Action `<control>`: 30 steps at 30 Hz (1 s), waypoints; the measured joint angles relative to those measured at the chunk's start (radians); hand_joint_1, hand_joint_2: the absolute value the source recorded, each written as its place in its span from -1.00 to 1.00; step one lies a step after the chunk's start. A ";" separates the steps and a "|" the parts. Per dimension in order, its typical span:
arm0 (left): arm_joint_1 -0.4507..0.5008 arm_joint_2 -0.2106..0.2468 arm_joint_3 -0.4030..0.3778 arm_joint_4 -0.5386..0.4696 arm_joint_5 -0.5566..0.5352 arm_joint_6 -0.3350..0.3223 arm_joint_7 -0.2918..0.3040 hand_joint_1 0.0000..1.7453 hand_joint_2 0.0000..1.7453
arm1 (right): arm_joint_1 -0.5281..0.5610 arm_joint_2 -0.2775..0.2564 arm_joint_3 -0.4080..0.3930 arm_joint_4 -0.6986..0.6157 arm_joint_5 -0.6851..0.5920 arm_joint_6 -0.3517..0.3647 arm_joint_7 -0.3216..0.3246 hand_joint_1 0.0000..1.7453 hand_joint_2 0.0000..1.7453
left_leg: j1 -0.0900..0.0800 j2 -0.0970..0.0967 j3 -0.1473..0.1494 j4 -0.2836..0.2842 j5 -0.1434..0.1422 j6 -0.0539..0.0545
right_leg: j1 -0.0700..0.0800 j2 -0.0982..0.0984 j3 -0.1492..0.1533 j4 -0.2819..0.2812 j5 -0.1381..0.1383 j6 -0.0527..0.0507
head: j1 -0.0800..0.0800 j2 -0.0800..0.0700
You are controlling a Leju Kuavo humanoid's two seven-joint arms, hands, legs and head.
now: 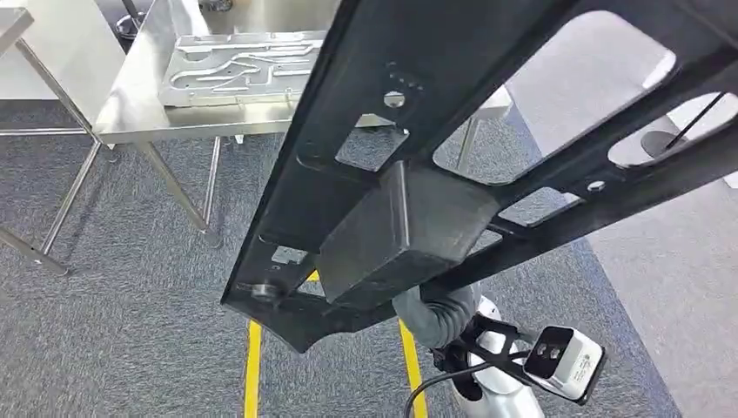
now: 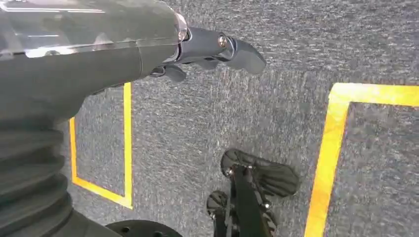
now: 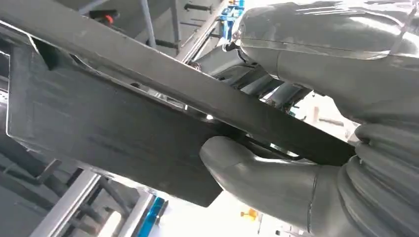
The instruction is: Take the parts from the cabinet and place them on the table.
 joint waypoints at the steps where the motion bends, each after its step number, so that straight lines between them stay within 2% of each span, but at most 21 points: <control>1: -0.001 0.000 0.000 0.000 0.000 -0.002 0.000 -1.00 1.00 | -0.002 0.000 0.000 0.000 0.000 -0.001 -0.002 0.84 1.00 | -0.001 0.001 0.002 0.000 -0.003 0.004 | -0.001 0.000 -0.042 0.077 -0.037 0.004 | 0.000 0.000; 3: -0.001 0.000 0.000 0.000 0.000 -0.003 0.000 -1.00 1.00 | 0.000 -0.003 0.000 0.003 0.000 -0.008 -0.004 0.84 1.00 | -0.003 0.002 0.006 0.000 -0.009 0.009 | -0.002 0.000 -0.145 0.255 -0.100 0.008 | 0.000 0.000; 4: 0.000 0.000 0.000 0.000 0.000 -0.004 0.000 -1.00 1.00 | 0.001 -0.005 0.000 0.004 0.000 -0.011 -0.004 0.84 1.00 | -0.004 0.002 0.009 0.000 -0.012 0.010 | -0.002 0.000 -0.177 0.296 -0.099 0.008 | 0.000 0.000; 5: 0.000 0.000 0.000 0.000 0.000 -0.005 0.000 -1.00 1.00 | 0.002 -0.008 0.000 0.005 0.000 -0.014 -0.005 0.84 1.00 | -0.005 0.001 0.015 0.000 -0.016 0.010 | -0.001 0.000 -0.182 0.284 -0.070 0.006 | 0.000 0.000; 6: 0.001 0.000 0.000 0.000 0.000 -0.005 0.000 -1.00 1.00 | 0.002 -0.009 0.000 0.005 0.000 -0.015 -0.005 0.84 1.00 | -0.007 -0.001 0.023 0.000 -0.020 0.009 | -0.001 0.000 -0.162 0.227 -0.023 0.002 | 0.000 0.000; 8: 0.000 -0.001 0.000 0.000 -0.001 -0.006 0.000 -1.00 1.00 | 0.001 -0.011 0.000 0.005 0.000 -0.016 -0.005 0.84 1.00 | -0.011 -0.003 0.042 0.000 -0.031 0.006 | 0.003 0.000 -0.079 0.031 0.089 -0.015 | 0.000 0.000; 9: 0.000 -0.005 0.000 0.000 -0.001 -0.007 -0.001 -1.00 1.00 | 0.001 -0.013 0.000 0.005 0.000 -0.016 -0.006 0.84 1.00 | -0.010 -0.002 0.043 -0.001 -0.036 0.004 | 0.009 -0.003 -0.054 -0.020 0.088 -0.024 | 0.000 0.000; 10: -0.002 -0.005 0.000 0.000 -0.001 -0.007 -0.001 -1.00 1.00 | 0.000 -0.013 0.000 0.005 0.000 -0.016 -0.006 0.84 1.00 | -0.015 -0.003 0.043 0.002 -0.040 -0.004 | 0.012 -0.005 -0.055 -0.033 0.087 -0.024 | 0.000 0.000; 13: -0.002 -0.005 0.000 0.000 -0.001 -0.008 -0.001 -1.00 1.00 | 0.001 -0.015 0.000 0.005 0.000 -0.016 -0.006 0.84 1.00 | -0.008 0.001 0.047 -0.006 -0.044 -0.018 | 0.017 0.001 -0.056 -0.032 0.083 -0.033 | 0.000 0.000; 15: -0.005 -0.005 0.000 0.000 -0.001 -0.010 -0.001 -1.00 1.00 | 0.000 -0.016 0.001 0.002 0.000 -0.016 -0.006 0.84 1.00 | -0.011 0.001 0.052 0.013 -0.060 -0.030 | 0.002 -0.001 -0.032 -0.057 0.088 -0.040 | 0.000 0.000; 16: -0.006 -0.006 0.000 0.000 -0.001 -0.010 -0.001 -1.00 1.00 | -0.003 -0.015 0.001 0.002 0.000 -0.016 -0.006 0.84 1.00 | -0.010 0.001 0.031 0.056 -0.083 -0.034 | 0.000 -0.004 -0.026 -0.059 0.085 -0.045 | 0.000 0.000; 18: -0.005 -0.005 0.000 0.000 -0.001 -0.008 0.000 -1.00 1.00 | -0.002 -0.016 0.003 0.003 0.000 -0.016 -0.006 0.84 1.00 | -0.002 0.001 -0.068 0.236 -0.158 -0.046 | 0.001 -0.005 -0.020 -0.059 0.079 -0.049 | 0.000 0.000; 19: -0.002 -0.004 0.000 0.000 -0.001 -0.008 0.001 -1.00 1.00 | -0.002 -0.016 0.004 0.003 0.000 -0.016 -0.006 0.84 1.00 | 0.000 0.001 -0.112 0.304 -0.173 -0.050 | 0.001 -0.004 -0.019 -0.058 0.075 -0.049 | 0.000 0.000; 20: 0.000 -0.004 0.000 0.000 -0.001 -0.008 0.002 -1.00 1.00 | -0.002 -0.016 0.005 0.003 0.000 -0.016 -0.006 0.84 1.00 | 0.001 0.001 -0.133 0.321 -0.159 -0.053 | 0.000 -0.003 -0.016 -0.058 0.072 -0.048 | 0.000 0.000; 21: 0.001 -0.003 0.000 0.000 -0.001 -0.008 0.002 -1.00 1.00 | -0.002 -0.017 0.006 0.005 0.000 -0.016 -0.006 0.84 1.00 | 0.003 0.001 -0.126 0.287 -0.122 -0.054 | -0.001 -0.002 -0.010 -0.058 0.068 -0.046 | 0.000 0.000; 23: 0.001 -0.002 0.000 0.000 0.000 -0.009 0.002 -1.00 1.00 | -0.003 -0.017 0.007 0.006 -0.004 -0.016 -0.006 0.84 1.00 | 0.007 0.002 -0.055 0.111 -0.011 -0.054 | -0.002 -0.001 0.009 -0.055 0.055 -0.040 | 0.000 0.000; 24: 0.001 -0.001 0.000 0.000 0.000 -0.009 0.002 -1.00 1.00 | -0.004 -0.017 0.007 0.007 -0.007 -0.016 -0.006 0.84 1.00 | 0.009 0.004 -0.020 0.029 0.026 -0.053 | -0.001 -0.002 0.014 -0.055 0.047 -0.035 | 0.000 0.000; 25: 0.000 -0.001 0.000 0.000 0.000 -0.010 0.002 -1.00 1.00 | -0.005 -0.018 0.007 0.008 -0.008 -0.017 -0.008 0.84 1.00 | 0.000 0.002 -0.008 0.008 0.004 -0.048 | 0.006 0.000 0.015 -0.050 0.041 -0.026 | 0.000 0.000; 26: -0.001 0.000 0.000 0.000 0.000 -0.011 0.002 -1.00 1.00 | -0.007 -0.018 0.007 0.008 -0.010 -0.018 -0.008 0.84 1.00 | 0.001 0.001 -0.009 0.010 0.007 -0.033 | 0.005 0.002 0.013 -0.049 0.040 -0.022 | 0.000 0.000; 29: 0.002 0.000 0.000 0.000 0.000 -0.014 0.001 -1.00 1.00 | -0.007 -0.022 0.007 0.010 -0.019 -0.024 -0.012 0.84 1.00 | 0.000 -0.001 -0.008 0.006 0.002 -0.011 | 0.002 0.001 0.016 -0.052 0.032 -0.004 | 0.000 0.000; 30: 0.002 0.000 0.000 0.000 0.000 -0.014 0.000 -1.00 1.00 | -0.008 -0.023 0.007 0.010 -0.021 -0.028 -0.015 0.84 1.00 | 0.003 -0.001 -0.002 0.003 0.003 -0.005 | -0.002 -0.004 0.010 -0.023 0.022 0.001 | 0.000 0.000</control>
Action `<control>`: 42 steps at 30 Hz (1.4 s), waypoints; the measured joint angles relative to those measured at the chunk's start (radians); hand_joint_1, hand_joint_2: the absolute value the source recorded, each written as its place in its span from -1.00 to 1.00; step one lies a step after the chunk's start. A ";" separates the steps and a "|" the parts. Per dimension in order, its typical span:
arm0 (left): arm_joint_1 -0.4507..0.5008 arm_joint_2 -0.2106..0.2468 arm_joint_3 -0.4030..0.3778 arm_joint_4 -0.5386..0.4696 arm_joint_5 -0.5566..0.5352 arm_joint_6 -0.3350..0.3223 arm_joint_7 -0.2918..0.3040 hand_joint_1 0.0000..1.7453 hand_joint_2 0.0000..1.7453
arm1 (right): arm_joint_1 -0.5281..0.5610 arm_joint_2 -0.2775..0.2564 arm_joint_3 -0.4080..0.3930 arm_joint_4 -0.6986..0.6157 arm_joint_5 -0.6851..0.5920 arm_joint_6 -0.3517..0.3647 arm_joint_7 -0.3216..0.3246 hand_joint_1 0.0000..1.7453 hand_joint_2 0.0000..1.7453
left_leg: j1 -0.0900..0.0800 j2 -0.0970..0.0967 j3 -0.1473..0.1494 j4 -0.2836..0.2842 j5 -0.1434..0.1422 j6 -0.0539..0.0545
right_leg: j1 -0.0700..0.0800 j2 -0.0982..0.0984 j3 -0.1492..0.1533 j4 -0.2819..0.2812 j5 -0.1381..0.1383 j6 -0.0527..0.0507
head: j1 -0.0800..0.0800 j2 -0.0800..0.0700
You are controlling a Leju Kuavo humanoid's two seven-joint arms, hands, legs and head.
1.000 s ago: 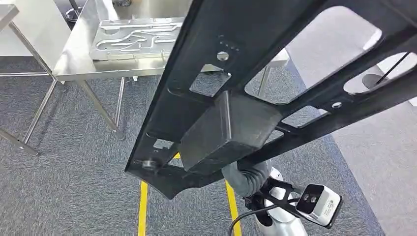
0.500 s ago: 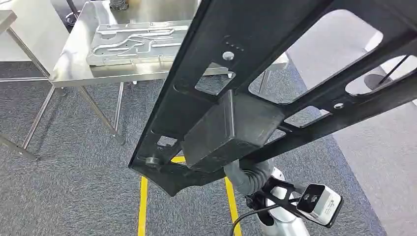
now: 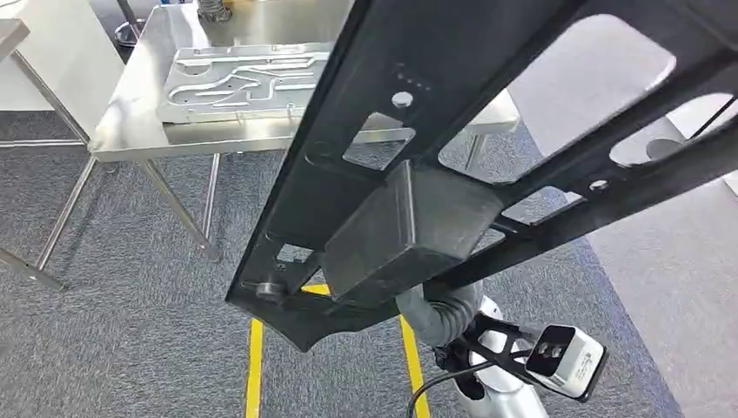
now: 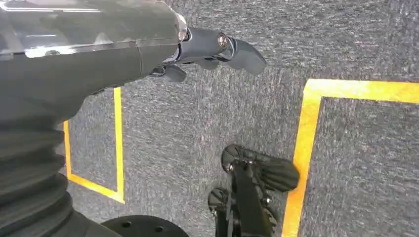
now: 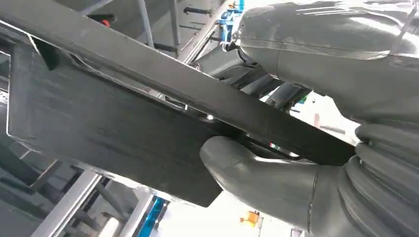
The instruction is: Take the parts from the cabinet and place them on the table.
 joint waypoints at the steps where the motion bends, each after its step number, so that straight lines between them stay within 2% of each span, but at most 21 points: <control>1: -0.001 0.000 0.000 0.000 0.000 -0.001 0.000 -1.00 1.00 | -0.002 -0.001 0.000 0.000 -0.001 -0.002 -0.001 0.84 1.00 | 0.000 0.001 0.005 0.000 -0.005 0.008 | 0.003 0.000 -0.019 0.048 -0.023 0.003 | 0.000 0.000; 4: -0.001 0.000 0.000 0.000 0.000 -0.002 0.000 -1.00 1.00 | -0.001 -0.007 0.000 0.002 -0.004 -0.005 -0.005 0.84 1.00 | -0.005 0.002 0.009 0.001 -0.013 0.015 | 0.000 0.000 -0.158 0.286 -0.120 0.007 | 0.000 0.000; 6: 0.001 0.001 0.000 0.000 0.000 -0.002 -0.001 -1.00 1.00 | 0.000 -0.012 0.000 0.004 -0.005 -0.006 -0.006 0.84 1.00 | -0.008 0.000 0.018 0.001 -0.021 0.015 | 0.000 0.000 -0.187 0.299 -0.088 0.003 | 0.000 0.000; 9: 0.001 0.001 0.000 0.000 0.000 -0.002 -0.002 -1.00 1.00 | -0.001 -0.016 0.000 0.004 -0.006 -0.009 -0.008 0.84 1.00 | -0.014 -0.004 0.045 0.001 -0.037 0.013 | 0.006 0.000 -0.085 0.042 0.075 -0.019 | 0.000 0.000; 11: -0.001 0.000 0.000 0.000 0.000 -0.003 -0.003 -1.00 1.00 | -0.002 -0.018 0.000 0.003 -0.007 -0.012 -0.009 0.84 1.00 | -0.016 -0.003 0.046 0.001 -0.045 0.002 | 0.014 -0.001 -0.066 -0.010 0.068 -0.028 | 0.000 0.000; 14: 0.001 0.000 -0.001 0.000 0.000 -0.003 -0.004 -1.00 1.00 | -0.002 -0.022 0.000 0.003 -0.010 -0.018 -0.010 0.84 1.00 | -0.011 0.000 0.052 -0.009 -0.051 -0.013 | 0.019 0.005 -0.065 -0.008 0.061 -0.037 | 0.000 0.000; 15: -0.001 0.002 -0.001 0.000 0.000 -0.003 -0.005 -1.00 1.00 | -0.001 -0.022 0.000 0.003 -0.010 -0.019 -0.010 0.84 1.00 | -0.015 0.000 0.053 -0.002 -0.059 -0.018 | 0.003 0.003 -0.052 -0.026 0.066 -0.039 | 0.000 0.000; 16: -0.002 0.000 -0.001 0.000 0.000 -0.005 -0.006 -1.00 1.00 | -0.001 -0.023 0.000 0.002 -0.011 -0.019 -0.011 0.84 1.00 | -0.013 0.002 0.050 0.020 -0.067 -0.025 | 0.004 0.002 -0.042 -0.033 0.065 -0.041 | 0.000 0.000; 19: 0.001 0.003 -0.002 0.000 0.000 -0.005 -0.007 -1.00 1.00 | 0.001 -0.023 0.000 0.001 -0.013 -0.018 -0.012 0.84 1.00 | -0.006 0.001 -0.070 0.243 -0.168 -0.040 | 0.004 -0.001 -0.030 -0.033 0.052 -0.051 | 0.000 0.000; 20: 0.003 0.003 -0.002 0.000 0.000 -0.003 -0.008 -1.00 1.00 | 0.002 -0.023 0.000 0.001 -0.014 -0.018 -0.012 0.84 1.00 | -0.004 0.001 -0.115 0.311 -0.180 -0.044 | 0.004 0.000 -0.027 -0.032 0.048 -0.051 | 0.000 0.000; 22: 0.005 0.003 -0.003 0.000 0.000 -0.002 -0.008 -1.00 1.00 | 0.005 -0.024 0.000 0.001 -0.014 -0.018 -0.013 0.84 1.00 | 0.001 0.002 -0.121 0.274 -0.115 -0.049 | 0.002 0.003 -0.014 -0.031 0.037 -0.047 | 0.000 0.000; 24: 0.004 0.003 -0.003 0.000 0.000 -0.002 -0.009 -1.00 1.00 | 0.006 -0.024 0.000 0.001 -0.014 -0.018 -0.014 0.84 1.00 | 0.006 0.003 -0.051 0.100 -0.003 -0.050 | 0.000 0.005 0.007 -0.027 0.021 -0.040 | 0.000 0.000; 25: 0.005 0.004 -0.004 0.000 0.000 -0.002 -0.009 -1.00 1.00 | 0.006 -0.024 0.000 0.001 -0.014 -0.018 -0.015 0.84 1.00 | 0.007 0.004 -0.023 0.026 0.023 -0.047 | 0.001 0.004 0.012 -0.025 0.011 -0.035 | 0.000 0.000; 26: 0.003 0.004 -0.004 0.000 0.000 -0.001 -0.009 -1.00 1.00 | 0.005 -0.025 0.000 0.000 -0.015 -0.017 -0.016 0.84 1.00 | -0.002 0.003 -0.011 0.014 0.007 -0.043 | 0.008 0.006 0.013 -0.018 0.006 -0.027 | 0.000 0.000; 31: 0.002 0.004 -0.004 0.000 0.000 0.002 -0.006 -1.00 1.00 | 0.006 -0.025 0.000 -0.013 -0.015 -0.010 -0.013 0.84 1.00 | 0.003 0.000 -0.002 0.007 -0.003 -0.005 | 0.001 0.005 0.012 0.000 -0.015 0.001 | 0.000 0.000; 32: 0.001 0.004 -0.004 0.000 0.000 0.003 -0.006 -1.00 1.00 | 0.003 -0.025 0.000 -0.016 -0.016 -0.008 -0.012 0.84 1.00 | 0.003 0.001 0.002 0.006 -0.007 0.000 | 0.001 0.004 -0.014 0.051 -0.041 0.004 | 0.000 0.000; 34: 0.000 0.004 -0.004 0.000 0.000 0.006 -0.006 -1.00 1.00 | 0.004 -0.025 0.000 -0.017 -0.016 -0.005 -0.009 0.84 1.00 | 0.002 0.002 0.006 0.006 -0.013 0.006 | -0.001 0.004 -0.117 0.230 -0.110 0.009 | 0.000 0.000; 35: 0.001 0.004 -0.004 0.000 0.000 0.007 -0.006 -1.00 1.00 | 0.006 -0.025 0.000 -0.017 -0.016 -0.004 -0.006 0.84 1.00 | 0.002 0.003 0.008 0.007 -0.016 0.007 | -0.001 0.004 -0.162 0.298 -0.125 0.011 | 0.000 0.000; 37: 0.001 0.004 -0.004 0.000 0.000 0.009 -0.006 -1.00 1.00 | 0.009 -0.025 0.000 -0.018 -0.016 -0.002 -0.002 0.84 1.00 | 0.002 0.001 0.019 0.007 -0.025 0.005 | -0.001 0.004 -0.189 0.300 -0.083 0.009 | 0.000 0.000; 40: 0.001 0.003 -0.004 0.000 0.000 0.010 -0.006 -1.00 1.00 | 0.009 -0.025 0.000 -0.026 -0.016 -0.002 -0.002 0.84 1.00 | 0.001 -0.003 0.049 0.006 -0.046 -0.003 | 0.002 0.003 -0.088 0.030 0.090 -0.009 | 0.000 0.000; 42: -0.001 0.003 -0.004 0.000 0.000 0.010 -0.007 -1.00 1.00 | 0.009 -0.024 0.000 -0.033 -0.016 -0.001 0.000 0.84 1.00 | -0.003 -0.004 0.047 0.009 -0.054 -0.015 | 0.010 0.002 -0.076 0.000 0.070 -0.016 | 0.000 0.000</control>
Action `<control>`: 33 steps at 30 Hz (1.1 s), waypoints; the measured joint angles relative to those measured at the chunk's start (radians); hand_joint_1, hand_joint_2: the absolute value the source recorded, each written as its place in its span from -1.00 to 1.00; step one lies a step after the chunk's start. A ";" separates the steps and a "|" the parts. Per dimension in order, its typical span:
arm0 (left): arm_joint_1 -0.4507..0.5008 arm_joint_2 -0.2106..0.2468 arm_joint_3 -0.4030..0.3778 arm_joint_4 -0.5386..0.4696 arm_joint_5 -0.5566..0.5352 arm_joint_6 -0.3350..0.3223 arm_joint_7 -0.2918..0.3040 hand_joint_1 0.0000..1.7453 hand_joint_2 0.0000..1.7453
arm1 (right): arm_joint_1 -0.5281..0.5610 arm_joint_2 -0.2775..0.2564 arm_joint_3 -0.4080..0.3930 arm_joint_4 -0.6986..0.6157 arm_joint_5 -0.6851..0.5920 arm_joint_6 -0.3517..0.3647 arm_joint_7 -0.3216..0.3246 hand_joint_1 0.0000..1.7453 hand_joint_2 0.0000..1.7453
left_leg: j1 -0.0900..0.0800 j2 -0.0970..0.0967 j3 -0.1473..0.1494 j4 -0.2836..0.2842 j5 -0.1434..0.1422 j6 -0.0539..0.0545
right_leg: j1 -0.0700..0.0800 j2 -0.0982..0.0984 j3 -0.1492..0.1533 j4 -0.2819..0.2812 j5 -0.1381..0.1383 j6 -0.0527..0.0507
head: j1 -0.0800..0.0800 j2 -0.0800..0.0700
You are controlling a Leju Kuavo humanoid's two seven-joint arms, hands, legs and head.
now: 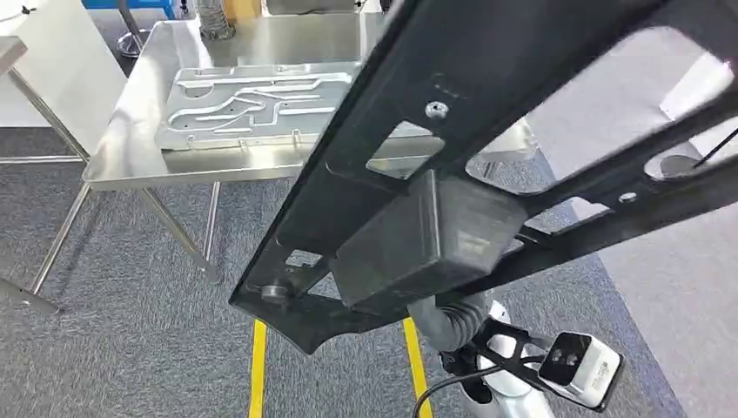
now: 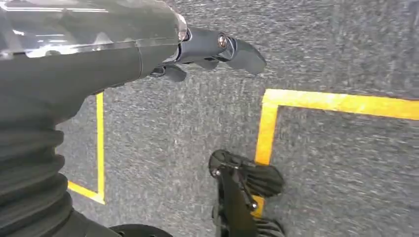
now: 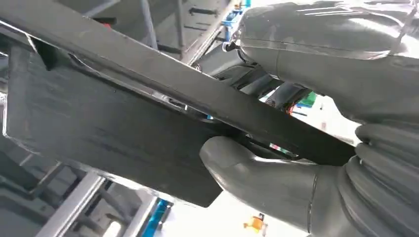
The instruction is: Take the parts from the cabinet and place them on the table.
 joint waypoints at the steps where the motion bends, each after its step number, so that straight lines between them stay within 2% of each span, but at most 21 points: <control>1: 0.000 0.000 0.000 0.000 0.000 0.000 0.000 -1.00 1.00 | 0.002 0.001 0.000 -0.003 0.000 0.000 0.002 0.84 1.00 | 0.001 0.002 0.000 -0.003 0.000 -0.006 | 0.001 0.002 -0.004 0.001 -0.002 -0.003 | 0.000 0.000; 3: -0.003 0.000 0.000 0.000 0.000 0.000 -0.001 -1.00 1.00 | 0.004 0.002 -0.001 -0.011 0.000 0.001 0.008 0.84 1.00 | -0.003 0.004 0.009 -0.012 -0.004 -0.017 | -0.005 0.005 0.001 -0.005 -0.004 -0.014 | 0.000 0.000; 5: -0.006 0.000 -0.001 0.000 0.000 0.000 -0.001 -1.00 1.00 | 0.006 0.008 -0.002 -0.019 -0.001 0.006 0.010 0.84 1.00 | 0.000 0.005 -0.008 0.041 -0.035 -0.022 | -0.010 0.001 0.023 -0.022 -0.007 -0.027 | 0.000 0.000; 7: -0.005 0.003 -0.001 0.000 0.000 0.001 -0.001 -1.00 1.00 | 0.009 0.013 -0.003 -0.019 -0.001 0.018 0.012 0.84 1.00 | 0.001 0.005 -0.092 0.199 -0.100 -0.028 | -0.009 -0.001 0.032 -0.022 -0.015 -0.035 | 0.000 0.000; 8: -0.003 0.003 -0.001 0.000 0.000 0.001 -0.001 -1.00 1.00 | 0.014 0.014 -0.004 -0.019 -0.001 0.020 0.014 0.84 1.00 | 0.001 0.005 -0.138 0.274 -0.120 -0.031 | -0.008 -0.001 0.036 -0.021 -0.019 -0.035 | 0.000 0.000; 9: -0.001 0.004 -0.001 0.000 0.000 0.001 0.000 -1.00 1.00 | 0.018 0.016 -0.006 -0.019 -0.001 0.023 0.016 0.84 1.00 | 0.001 0.005 -0.168 0.311 -0.116 -0.032 | -0.007 0.000 0.040 -0.021 -0.024 -0.035 | 0.000 0.000; 10: 0.001 0.004 -0.001 0.000 0.000 0.001 0.000 -1.00 1.00 | 0.021 0.018 -0.007 -0.019 -0.001 0.026 0.018 0.84 1.00 | 0.001 0.005 -0.172 0.295 -0.086 -0.032 | -0.007 0.002 0.047 -0.021 -0.029 -0.035 | 0.000 0.000; 11: 0.001 0.004 -0.001 0.000 0.000 0.001 0.000 -1.00 1.00 | 0.023 0.020 -0.008 -0.020 -0.001 0.029 0.018 0.84 1.00 | 0.001 0.005 -0.155 0.238 -0.040 -0.031 | -0.007 0.003 0.055 -0.020 -0.035 -0.034 | 0.000 0.000; 13: 0.001 0.006 -0.001 0.000 0.000 0.001 0.000 -1.00 1.00 | 0.024 0.023 -0.009 -0.024 -0.001 0.033 0.019 0.84 1.00 | 0.001 0.005 -0.083 0.059 0.068 -0.023 | -0.007 0.003 0.075 -0.018 -0.050 -0.029 | 0.000 0.000; 15: -0.001 0.008 -0.001 0.000 0.000 0.001 0.000 -1.00 1.00 | 0.024 0.026 -0.012 -0.025 -0.001 0.034 0.018 0.84 1.00 | -0.007 0.005 -0.056 0.000 0.059 -0.013 | 0.000 0.007 0.075 -0.012 -0.060 -0.017 | 0.000 0.000; 17: 0.001 0.010 -0.001 0.000 0.000 0.000 0.000 -1.00 1.00 | 0.025 0.026 -0.014 -0.027 -0.001 0.035 0.019 0.84 1.00 | -0.010 0.004 -0.061 0.007 0.055 -0.006 | -0.003 0.005 0.074 -0.018 -0.061 -0.009 | 0.000 0.000; 19: 0.001 0.008 -0.001 0.000 0.000 -0.003 -0.001 -1.00 1.00 | 0.024 0.026 -0.018 -0.029 -0.001 0.035 0.020 0.84 1.00 | 0.004 0.004 -0.049 -0.008 0.058 0.006 | -0.001 0.005 0.082 -0.016 -0.072 0.003 | 0.000 0.000; 20: 0.001 0.008 -0.001 0.000 0.000 -0.004 -0.002 -1.00 1.00 | 0.022 0.026 -0.019 -0.031 -0.001 0.035 0.020 0.84 1.00 | 0.003 0.004 -0.042 -0.012 0.055 0.012 | 0.000 0.003 0.070 0.018 -0.088 0.010 | 0.000 0.000; 23: 0.000 0.008 -0.001 0.000 0.000 -0.006 -0.002 -1.00 1.00 | 0.025 0.026 -0.023 -0.032 -0.001 0.035 0.019 0.84 1.00 | 0.002 0.005 -0.035 -0.011 0.045 0.020 | -0.009 0.003 -0.067 0.252 -0.179 0.020 | 0.000 0.000; 24: 0.000 0.008 -0.001 0.000 0.000 -0.006 -0.002 -1.00 1.00 | 0.026 0.026 -0.025 -0.032 -0.001 0.036 0.019 0.84 1.00 | 0.002 0.005 -0.032 -0.011 0.042 0.020 | -0.011 0.002 -0.105 0.306 -0.185 0.022 | 0.000 0.000; 25: 0.001 0.008 -0.001 0.000 0.000 -0.005 -0.002 -1.00 1.00 | 0.026 0.026 -0.025 -0.032 -0.001 0.036 0.020 0.84 1.00 | 0.002 0.005 -0.026 -0.011 0.038 0.020 | -0.012 0.002 -0.121 0.307 -0.159 0.023 | 0.000 0.000; 26: 0.002 0.008 -0.001 0.000 0.000 -0.005 -0.002 -1.00 1.00 | 0.026 0.026 -0.026 -0.032 -0.001 0.037 0.020 0.84 1.00 | 0.002 0.003 -0.019 -0.011 0.033 0.018 | -0.013 0.002 -0.106 0.257 -0.112 0.022 | 0.000 0.000; 28: 0.001 0.008 -0.001 0.000 0.000 -0.004 -0.002 -1.00 1.00 | 0.024 0.026 -0.026 -0.032 -0.001 0.037 0.020 0.84 1.00 | 0.002 0.001 0.002 -0.011 0.020 0.013 | -0.012 0.002 -0.031 0.074 0.000 0.013 | 0.000 0.000; 29: 0.001 0.007 -0.001 0.000 0.000 -0.004 -0.002 -1.00 1.00 | 0.021 0.026 -0.026 -0.032 -0.001 0.037 0.020 0.84 1.00 | 0.002 0.001 0.005 -0.012 0.014 0.009 | -0.009 0.000 -0.004 0.007 0.016 0.006 | 0.000 0.000; 30: -0.001 0.006 0.000 0.000 0.000 -0.004 -0.002 -1.00 1.00 | 0.019 0.026 -0.026 -0.032 -0.001 0.037 0.020 0.84 1.00 | -0.004 0.001 0.003 -0.007 0.009 0.001 | -0.002 -0.001 0.002 -0.006 0.004 0.002 | 0.000 0.000; 33: -0.001 0.006 -0.001 0.000 0.000 -0.004 -0.005 -1.00 1.00 | 0.017 0.026 -0.026 -0.032 -0.003 0.036 0.021 0.84 1.00 | 0.001 0.003 0.006 -0.017 0.005 -0.016 | 0.002 0.005 -0.001 -0.004 -0.003 -0.012 | 0.000 0.000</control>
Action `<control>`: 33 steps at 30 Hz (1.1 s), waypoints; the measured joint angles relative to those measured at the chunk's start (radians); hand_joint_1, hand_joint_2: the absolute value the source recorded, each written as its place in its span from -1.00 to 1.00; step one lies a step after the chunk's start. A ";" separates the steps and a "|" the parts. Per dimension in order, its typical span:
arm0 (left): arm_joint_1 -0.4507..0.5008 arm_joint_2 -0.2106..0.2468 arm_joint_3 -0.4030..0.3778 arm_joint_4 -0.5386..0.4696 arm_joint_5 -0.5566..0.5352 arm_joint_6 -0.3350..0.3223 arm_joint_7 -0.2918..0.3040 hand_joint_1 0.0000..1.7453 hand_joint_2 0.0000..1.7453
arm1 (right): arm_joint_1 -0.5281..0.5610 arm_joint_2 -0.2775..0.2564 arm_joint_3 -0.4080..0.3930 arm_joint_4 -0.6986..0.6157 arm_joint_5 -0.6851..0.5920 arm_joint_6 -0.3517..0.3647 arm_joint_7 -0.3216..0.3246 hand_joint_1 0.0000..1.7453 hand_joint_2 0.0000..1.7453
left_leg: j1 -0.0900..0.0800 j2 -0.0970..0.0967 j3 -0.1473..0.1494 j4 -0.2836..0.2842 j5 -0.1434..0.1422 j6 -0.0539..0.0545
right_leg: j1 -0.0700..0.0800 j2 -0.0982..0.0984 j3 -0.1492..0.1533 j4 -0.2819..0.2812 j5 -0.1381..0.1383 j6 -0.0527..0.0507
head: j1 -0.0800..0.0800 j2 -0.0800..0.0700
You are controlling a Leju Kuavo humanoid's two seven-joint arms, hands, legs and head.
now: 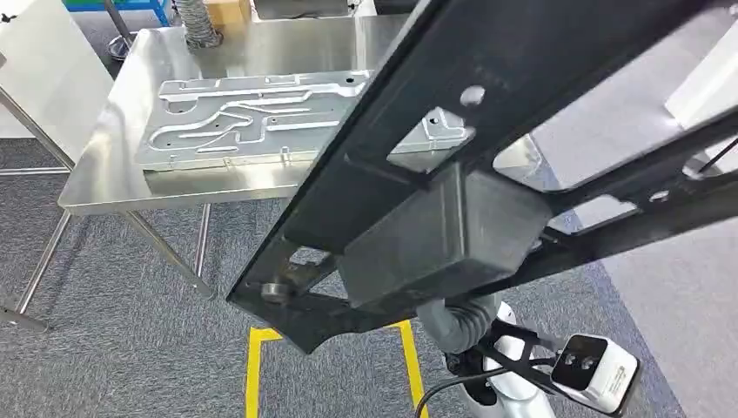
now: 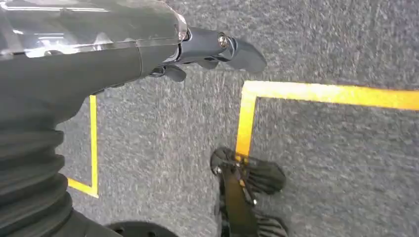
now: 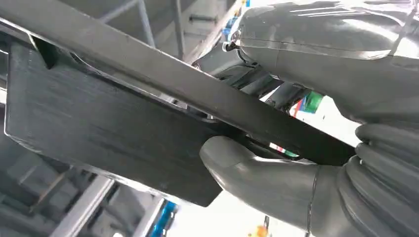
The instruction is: Take the parts from the cabinet and place them on the table.
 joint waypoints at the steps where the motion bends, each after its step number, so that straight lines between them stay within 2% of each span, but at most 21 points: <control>1: -0.002 0.000 0.000 0.000 0.000 0.000 -0.002 -1.00 1.00 | -0.001 0.000 0.000 0.000 0.000 -0.001 0.002 0.84 1.00 | -0.002 0.000 0.004 0.002 -0.006 -0.006 | -0.010 0.000 0.008 -0.012 0.003 -0.007 | 0.000 0.000; 2: -0.002 -0.001 0.000 0.000 0.000 0.000 -0.003 -1.00 1.00 | -0.001 0.000 0.000 0.000 0.000 -0.001 0.004 0.84 1.00 | 0.000 0.001 0.001 0.022 -0.018 -0.008 | -0.011 -0.002 0.019 -0.019 0.001 -0.012 | 0.000 0.000; 3: -0.004 -0.001 0.000 0.000 0.000 0.000 -0.003 -1.00 1.00 | -0.003 0.002 0.000 0.000 -0.001 -0.003 0.004 0.84 1.00 | 0.000 0.002 -0.024 0.078 -0.048 -0.010 | -0.012 -0.005 0.026 -0.021 -0.002 -0.018 | 0.000 0.000; 5: -0.003 0.001 0.000 0.000 0.000 0.000 -0.004 -1.00 1.00 | -0.002 0.003 0.000 0.000 -0.002 -0.004 0.006 0.84 1.00 | 0.001 0.002 -0.114 0.245 -0.118 -0.018 | -0.010 -0.006 0.032 -0.020 -0.010 -0.023 | 0.000 0.000; 6: -0.001 0.001 0.000 0.000 0.000 0.000 -0.003 -1.00 1.00 | -0.001 0.003 0.000 0.000 -0.002 -0.005 0.006 0.84 1.00 | 0.001 0.002 -0.158 0.315 -0.134 -0.020 | -0.009 -0.006 0.034 -0.020 -0.013 -0.024 | 0.000 0.000; 7: 0.000 0.001 0.000 0.000 0.000 0.000 -0.003 -1.00 1.00 | 0.001 0.003 0.000 0.000 -0.002 -0.005 0.007 0.84 1.00 | 0.001 0.002 -0.181 0.336 -0.122 -0.020 | -0.008 -0.004 0.038 -0.019 -0.017 -0.023 | 0.000 0.000; 8: 0.001 0.001 0.000 0.000 0.000 0.000 -0.003 -1.00 1.00 | 0.003 0.003 0.000 0.000 -0.002 -0.005 0.008 0.84 1.00 | 0.001 0.002 -0.174 0.300 -0.082 -0.018 | -0.008 -0.003 0.045 -0.018 -0.022 -0.022 | 0.000 0.000; 10: 0.001 0.001 0.000 0.000 0.000 -0.001 -0.003 -1.00 1.00 | 0.004 0.004 0.000 0.000 0.000 -0.005 0.009 0.84 1.00 | 0.001 0.002 -0.106 0.128 0.031 -0.011 | -0.008 -0.001 0.063 -0.015 -0.036 -0.018 | 0.000 0.000; 11: 0.001 0.002 0.000 0.000 0.000 -0.001 -0.003 -1.00 1.00 | 0.005 0.006 0.000 0.000 0.001 -0.005 0.009 0.84 1.00 | 0.000 0.002 -0.073 0.043 0.073 -0.005 | -0.007 -0.001 0.070 -0.014 -0.042 -0.015 | 0.000 0.000; 12: 0.000 0.004 0.000 0.000 0.000 -0.001 -0.003 -1.00 1.00 | 0.005 0.006 0.000 0.000 0.002 -0.005 0.009 0.84 1.00 | -0.008 0.002 -0.061 0.025 0.055 -0.003 | 0.000 -0.001 0.070 -0.011 -0.048 -0.009 | 0.000 0.000; 15: 0.001 0.004 0.000 0.000 0.000 -0.001 -0.002 -1.00 1.00 | 0.010 0.009 0.000 -0.001 0.002 -0.005 0.009 0.84 1.00 | -0.011 0.001 -0.061 0.020 0.051 0.010 | -0.005 0.001 0.068 -0.014 -0.050 0.005 | 0.000 0.000; 16: 0.001 0.004 0.000 0.000 0.000 -0.002 -0.002 -1.00 1.00 | 0.009 0.010 0.000 -0.003 0.002 -0.005 0.010 0.84 1.00 | -0.002 -0.001 -0.057 0.011 0.053 0.018 | 0.000 0.001 0.071 -0.014 -0.054 0.012 | 0.000 0.000; 17: 0.000 0.003 0.000 0.000 0.000 -0.005 -0.003 -1.00 1.00 | 0.011 0.010 0.000 -0.006 0.003 -0.005 0.011 0.84 1.00 | 0.001 0.000 -0.051 0.006 0.055 0.021 | -0.004 0.001 0.069 0.000 -0.064 0.018 | 0.000 0.000; 19: -0.001 0.003 0.000 0.000 0.000 -0.006 -0.003 -1.00 1.00 | 0.011 0.011 0.000 -0.011 0.002 -0.001 0.010 0.84 1.00 | 0.001 0.002 -0.046 0.005 0.050 0.031 | -0.007 -0.002 0.008 0.117 -0.122 0.025 | 0.000 0.000; 21: -0.001 0.003 0.000 0.000 0.000 -0.006 -0.003 -1.00 1.00 | 0.019 0.011 0.000 -0.011 0.003 0.001 0.010 0.84 1.00 | -0.001 0.003 -0.043 0.005 0.045 0.035 | -0.012 -0.002 -0.091 0.288 -0.180 0.031 | 0.000 0.000; 22: 0.000 0.003 0.000 0.000 0.000 -0.006 -0.003 -1.00 1.00 | 0.023 0.011 0.000 -0.011 0.003 0.002 0.011 0.84 1.00 | -0.001 0.003 -0.040 0.005 0.042 0.035 | -0.013 -0.002 -0.117 0.318 -0.173 0.032 | 0.000 0.000; 23: 0.001 0.003 0.000 0.000 0.000 -0.006 -0.003 -1.00 1.00 | 0.024 0.011 -0.001 -0.011 0.003 0.002 0.011 0.84 1.00 | -0.001 0.002 -0.035 0.005 0.038 0.033 | -0.014 -0.002 -0.116 0.296 -0.141 0.032 | 0.000 0.000; 26: 0.001 0.002 0.001 0.000 0.000 -0.007 -0.003 -1.00 1.00 | 0.023 0.011 -0.002 -0.011 0.003 0.011 0.011 0.84 1.00 | -0.001 -0.002 -0.010 0.005 0.023 0.026 | -0.015 -0.004 -0.010 0.041 0.014 0.020 | 0.000 0.000; 27: -0.001 0.001 0.001 0.000 0.000 -0.008 -0.003 -1.00 1.00 | 0.023 0.011 -0.003 -0.011 0.003 0.013 0.011 0.84 1.00 | -0.006 -0.002 -0.009 0.007 0.017 0.019 | -0.007 -0.005 0.008 0.008 0.002 0.014 | 0.000 0.000; 31: -0.001 0.001 0.001 0.000 0.000 -0.008 -0.002 -1.00 1.00 | 0.022 0.012 -0.006 -0.011 0.002 0.017 0.011 0.84 1.00 | -0.004 0.001 -0.004 0.002 0.007 -0.004 | -0.005 0.000 0.009 -0.005 -0.003 -0.005 | 0.000 0.000; 33: -0.002 0.000 0.001 0.000 0.000 -0.008 -0.003 -1.00 1.00 | 0.021 0.016 -0.008 -0.013 0.001 0.018 0.011 0.84 1.00 | 0.000 0.002 -0.016 0.044 -0.018 -0.013 | -0.012 -0.003 0.027 -0.020 -0.002 -0.015 | 0.000 0.000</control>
